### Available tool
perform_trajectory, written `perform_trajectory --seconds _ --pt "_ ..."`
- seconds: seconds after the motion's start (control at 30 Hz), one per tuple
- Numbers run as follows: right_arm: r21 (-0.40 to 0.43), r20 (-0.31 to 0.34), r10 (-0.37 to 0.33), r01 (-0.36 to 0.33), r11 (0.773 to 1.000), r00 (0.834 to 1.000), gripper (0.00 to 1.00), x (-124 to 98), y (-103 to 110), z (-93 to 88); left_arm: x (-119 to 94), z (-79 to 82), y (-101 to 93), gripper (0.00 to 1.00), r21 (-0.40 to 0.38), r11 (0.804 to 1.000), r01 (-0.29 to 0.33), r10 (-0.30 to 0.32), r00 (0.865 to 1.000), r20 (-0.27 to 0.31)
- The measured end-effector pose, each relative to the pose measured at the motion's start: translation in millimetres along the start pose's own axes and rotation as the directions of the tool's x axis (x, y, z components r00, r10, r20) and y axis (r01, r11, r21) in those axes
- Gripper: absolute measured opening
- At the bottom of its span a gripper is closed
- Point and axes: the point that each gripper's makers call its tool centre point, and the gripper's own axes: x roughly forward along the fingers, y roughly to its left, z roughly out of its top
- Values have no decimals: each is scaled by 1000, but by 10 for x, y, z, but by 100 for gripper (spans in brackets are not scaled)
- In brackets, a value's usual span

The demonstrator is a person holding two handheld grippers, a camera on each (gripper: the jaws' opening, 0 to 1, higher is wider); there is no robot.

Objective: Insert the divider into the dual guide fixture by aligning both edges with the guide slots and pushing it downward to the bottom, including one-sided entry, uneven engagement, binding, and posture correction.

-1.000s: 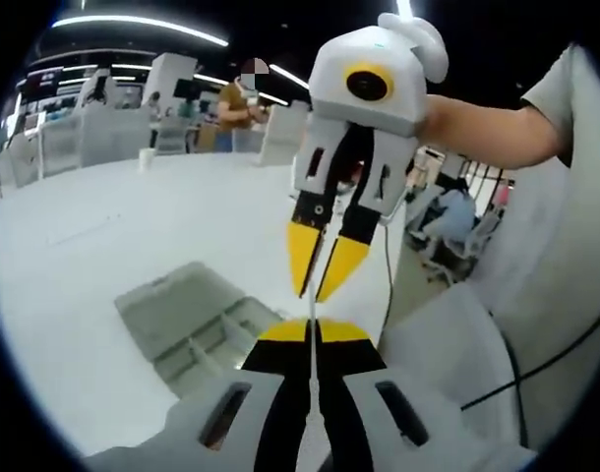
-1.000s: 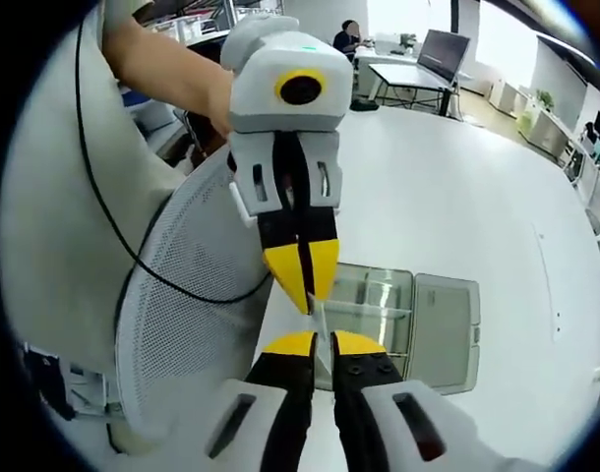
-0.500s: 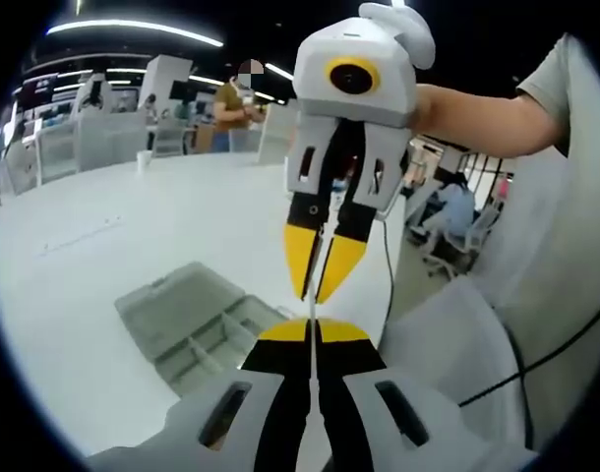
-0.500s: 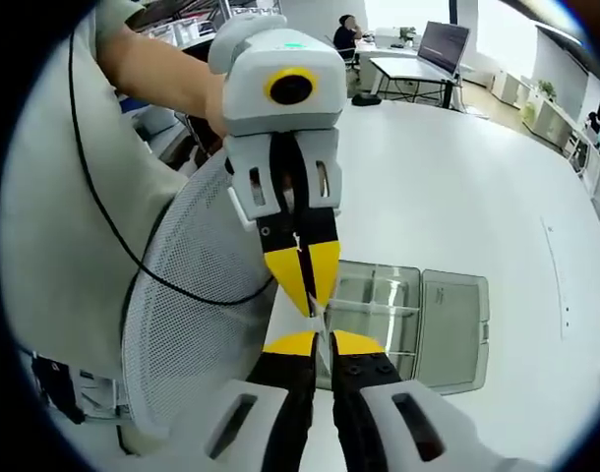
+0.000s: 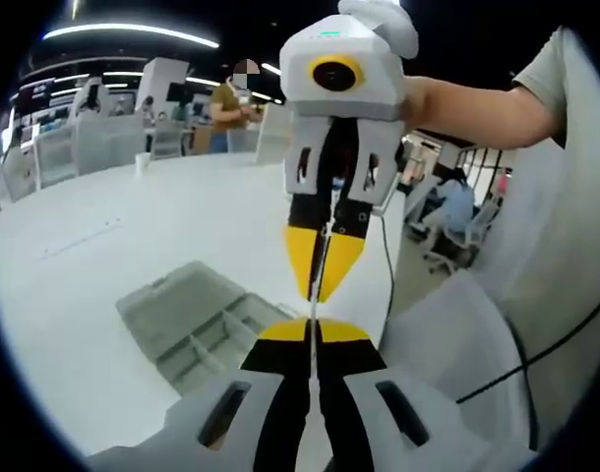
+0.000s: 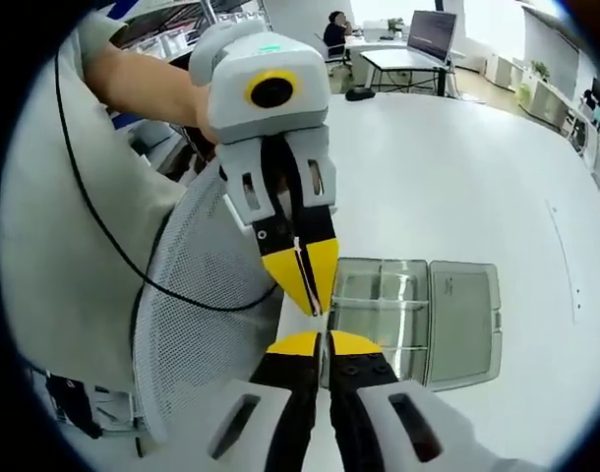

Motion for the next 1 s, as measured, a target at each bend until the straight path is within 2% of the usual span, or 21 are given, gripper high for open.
perform_trajectory --seconds 0.23,0.4,0.53,0.57,0.63,0.83,1.0 --pt "51 -8 8 -7 999 1000 0 -23 20 9 1 6 -4 0 -7 1000 -1 1 1000 7" --pt "119 -2 24 -24 993 1000 0 -44 42 21 1 15 13 2 -32 999 -8 8 1000 11" --pt "128 -1 25 -25 992 1000 0 -48 50 20 3 18 17 3 -37 999 -12 12 1000 10" --pt "184 -1 33 -33 982 999 0 -51 70 17 5 17 12 4 -36 999 -12 13 1000 8" --pt "179 6 32 -33 983 999 0 -57 35 14 4 18 22 5 -46 999 -18 19 1000 9" --pt "234 19 33 -37 972 999 0 -80 46 31 4 4 36 6 -34 999 -29 29 1000 -4" --pt "306 32 36 -44 951 999 0 -93 42 50 5 -4 44 6 -32 999 -35 34 999 -8"
